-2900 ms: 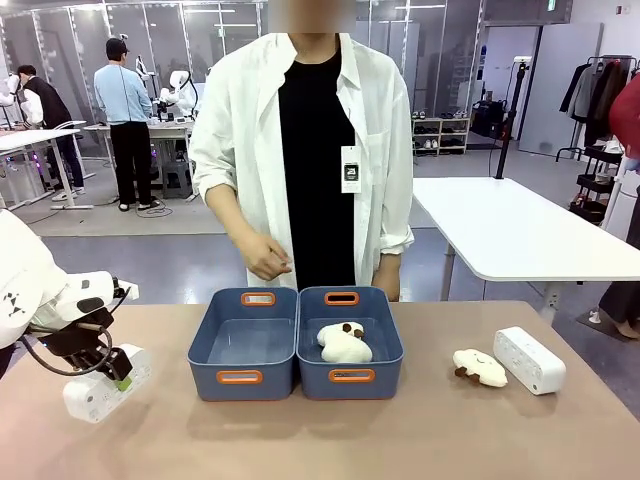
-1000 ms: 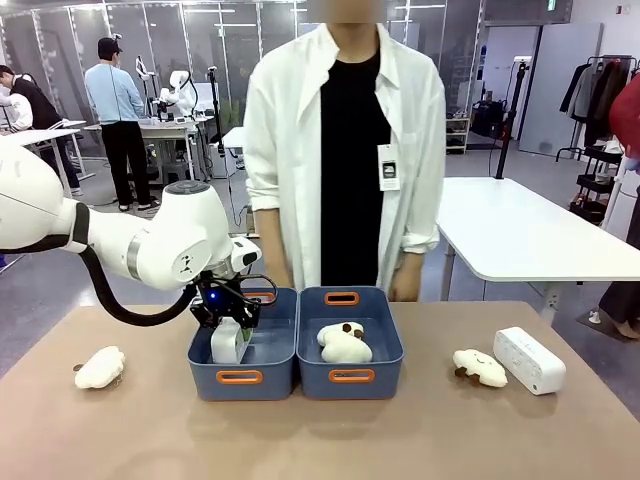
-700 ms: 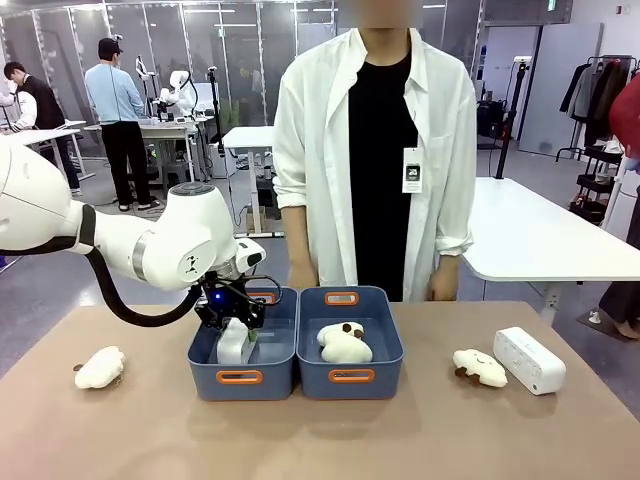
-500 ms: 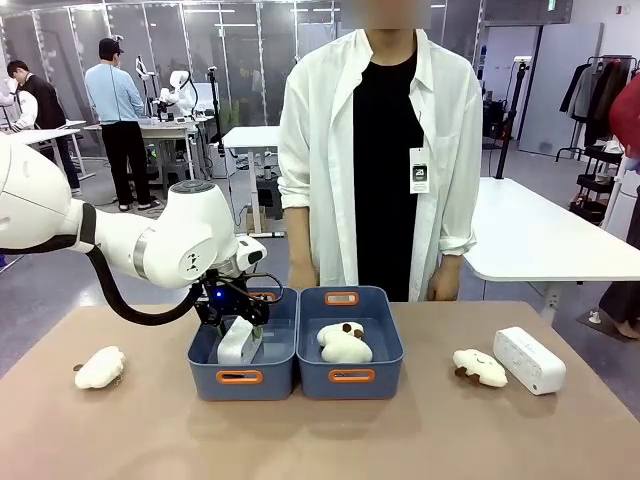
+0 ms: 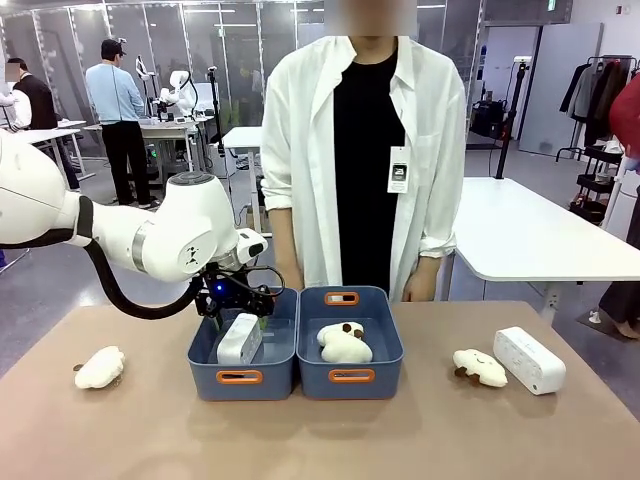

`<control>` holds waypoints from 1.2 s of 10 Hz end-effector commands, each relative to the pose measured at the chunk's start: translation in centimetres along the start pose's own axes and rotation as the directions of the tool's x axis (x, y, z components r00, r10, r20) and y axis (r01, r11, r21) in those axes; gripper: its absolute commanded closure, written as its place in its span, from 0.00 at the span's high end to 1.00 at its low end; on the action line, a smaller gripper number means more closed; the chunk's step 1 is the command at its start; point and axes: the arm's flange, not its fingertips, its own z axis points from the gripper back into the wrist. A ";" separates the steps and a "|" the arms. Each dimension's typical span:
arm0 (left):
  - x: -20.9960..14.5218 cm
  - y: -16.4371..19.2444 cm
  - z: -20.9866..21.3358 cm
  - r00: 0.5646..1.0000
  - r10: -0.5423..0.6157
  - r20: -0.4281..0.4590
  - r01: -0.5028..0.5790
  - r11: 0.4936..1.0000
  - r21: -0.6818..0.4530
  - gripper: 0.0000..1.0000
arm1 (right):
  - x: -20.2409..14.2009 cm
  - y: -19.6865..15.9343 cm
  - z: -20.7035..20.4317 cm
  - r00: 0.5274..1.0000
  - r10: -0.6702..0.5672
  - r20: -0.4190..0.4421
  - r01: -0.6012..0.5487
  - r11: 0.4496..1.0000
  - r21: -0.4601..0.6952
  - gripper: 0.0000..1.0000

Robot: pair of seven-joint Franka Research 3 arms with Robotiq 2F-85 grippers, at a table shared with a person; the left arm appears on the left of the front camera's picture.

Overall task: Sort the digital clocks into the basket.
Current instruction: Pick up the Digital clock from the table and place it into the empty Plastic storage basket.

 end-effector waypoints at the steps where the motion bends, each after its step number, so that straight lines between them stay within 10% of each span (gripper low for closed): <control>1: 0.1 0.3 -0.7 1.000 0.005 -0.009 -0.005 1.000 0.001 1.00 | 0.1 0.3 0.1 1.000 -0.013 0.008 0.013 1.000 0.010 1.00; 8: 0.0 0.3 -0.5 1.000 0.004 -0.007 -0.004 1.000 0.005 0.99 | 0.1 0.3 0.1 1.000 -0.013 0.008 0.013 1.000 0.010 1.00; 12: -7.2 11.0 13.0 0.998 0.035 0.046 -0.012 0.905 -0.426 1.00 | 0.1 0.3 0.1 1.000 -0.013 0.008 0.013 1.000 0.010 1.00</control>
